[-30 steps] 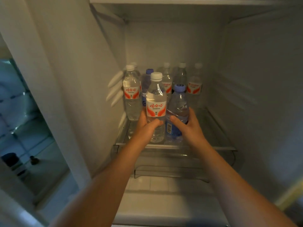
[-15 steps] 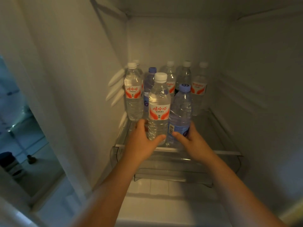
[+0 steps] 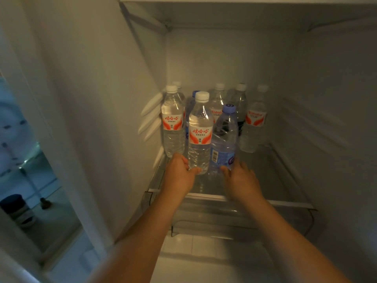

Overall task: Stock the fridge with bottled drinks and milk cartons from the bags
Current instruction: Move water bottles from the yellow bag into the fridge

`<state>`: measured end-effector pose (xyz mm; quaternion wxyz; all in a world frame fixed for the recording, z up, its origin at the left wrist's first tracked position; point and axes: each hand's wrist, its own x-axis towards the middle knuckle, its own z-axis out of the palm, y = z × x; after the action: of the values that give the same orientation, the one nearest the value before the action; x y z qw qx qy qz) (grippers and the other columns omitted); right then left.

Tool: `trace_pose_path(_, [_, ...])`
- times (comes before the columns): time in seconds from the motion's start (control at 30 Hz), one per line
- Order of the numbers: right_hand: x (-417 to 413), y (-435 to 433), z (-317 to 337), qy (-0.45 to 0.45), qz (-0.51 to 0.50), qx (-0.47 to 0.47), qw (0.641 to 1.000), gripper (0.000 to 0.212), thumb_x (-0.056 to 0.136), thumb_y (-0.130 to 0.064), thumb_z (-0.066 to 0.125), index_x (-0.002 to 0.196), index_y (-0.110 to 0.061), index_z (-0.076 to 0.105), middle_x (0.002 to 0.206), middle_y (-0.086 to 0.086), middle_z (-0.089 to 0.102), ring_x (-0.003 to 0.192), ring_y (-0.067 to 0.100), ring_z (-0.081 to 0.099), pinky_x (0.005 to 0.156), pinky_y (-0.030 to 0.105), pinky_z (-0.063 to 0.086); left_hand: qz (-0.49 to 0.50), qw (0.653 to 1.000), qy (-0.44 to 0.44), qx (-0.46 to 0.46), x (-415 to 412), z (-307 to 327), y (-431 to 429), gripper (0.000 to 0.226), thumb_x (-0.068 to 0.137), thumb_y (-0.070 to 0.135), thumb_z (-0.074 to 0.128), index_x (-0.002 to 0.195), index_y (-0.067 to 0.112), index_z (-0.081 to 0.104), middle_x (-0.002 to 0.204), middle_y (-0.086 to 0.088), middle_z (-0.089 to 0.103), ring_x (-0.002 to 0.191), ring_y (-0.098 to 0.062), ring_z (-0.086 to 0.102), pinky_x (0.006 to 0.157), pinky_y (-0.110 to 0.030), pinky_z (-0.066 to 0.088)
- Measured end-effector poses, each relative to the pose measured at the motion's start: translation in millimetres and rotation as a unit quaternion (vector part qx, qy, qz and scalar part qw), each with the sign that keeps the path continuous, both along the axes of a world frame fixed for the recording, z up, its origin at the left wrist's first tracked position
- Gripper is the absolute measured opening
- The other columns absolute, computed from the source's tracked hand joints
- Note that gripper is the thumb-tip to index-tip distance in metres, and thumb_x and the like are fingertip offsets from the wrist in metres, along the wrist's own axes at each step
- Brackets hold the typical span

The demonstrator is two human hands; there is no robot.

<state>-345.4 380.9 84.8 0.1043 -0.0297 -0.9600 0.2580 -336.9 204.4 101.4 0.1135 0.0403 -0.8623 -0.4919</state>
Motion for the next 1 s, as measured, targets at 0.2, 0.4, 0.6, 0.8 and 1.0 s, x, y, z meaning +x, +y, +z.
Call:
trace_pose_path(0.2, [-31.9, -9.1, 7.5, -0.021, -0.004, -0.054, 0.998, 0.046, 0.100, -0.041, 0.043, 0.137, -0.013, 0.045, 0.134, 0.015, 0.049, 0.119, 0.034, 0.051, 0.097, 0.042, 0.043, 0.040, 0.999, -0.013, -0.020, -32.2, 1.2, 4.4, 0.019, 0.091, 0.021, 0.068, 0.078, 0.014, 0.058, 0.074, -0.001, 0.059, 0.069, -0.015, 0.057, 0.054, -0.024, 0.033])
trace_pose_path(0.4, [-54.9, -18.6, 9.3, -0.034, -0.021, -0.011, 0.999, 0.049, 0.102, -0.043, 0.039, 0.141, -0.013, 0.042, 0.141, 0.013, 0.044, 0.120, 0.035, 0.053, 0.097, 0.044, 0.044, 0.085, 0.995, -0.041, 0.009, -63.7, -9.5, 3.8, 0.029, 0.086, 0.030, 0.070, 0.066, 0.010, 0.065, 0.069, -0.011, 0.069, 0.065, -0.029, 0.069, 0.068, -0.047, 0.060])
trace_pose_path(0.6, [-56.9, -17.4, 4.2, -0.013, -0.030, 0.025, 0.999, 0.051, 0.102, -0.048, 0.034, 0.140, -0.015, 0.042, 0.138, 0.011, 0.045, 0.118, 0.035, 0.054, 0.091, 0.044, 0.045, 0.099, 0.994, -0.027, -0.025, -66.1, -12.8, 5.9, 0.031, 0.086, 0.037, 0.069, 0.076, 0.008, 0.070, 0.074, -0.010, 0.071, 0.069, -0.030, 0.070, 0.069, -0.043, 0.060])
trace_pose_path(0.8, [-47.4, -17.5, 7.1, -0.016, -0.023, 0.026, 0.999, 0.049, 0.101, -0.043, 0.036, 0.140, -0.013, 0.040, 0.137, 0.014, 0.042, 0.116, 0.037, 0.054, 0.090, 0.043, 0.045, 0.094, 0.991, -0.031, -0.087, -47.9, -3.5, 10.1, 0.036, 0.092, 0.033, 0.065, 0.069, 0.006, 0.065, 0.078, -0.017, 0.069, 0.076, -0.034, 0.065, 0.063, -0.031, 0.041])
trace_pose_path(1.0, [-18.9, -19.2, 15.1, -0.029, 0.027, -0.056, 0.998, 0.059, 0.093, -0.040, 0.042, 0.148, -0.021, 0.032, 0.149, 0.014, 0.037, 0.132, 0.038, 0.041, 0.107, 0.048, 0.037, -0.009, 1.000, -0.005, -0.009, -4.9, 6.9, 17.6, 0.030, 0.093, 0.026, 0.065, 0.066, 0.017, 0.054, 0.065, -0.001, 0.055, 0.060, -0.014, 0.050, 0.063, -0.027, 0.037])
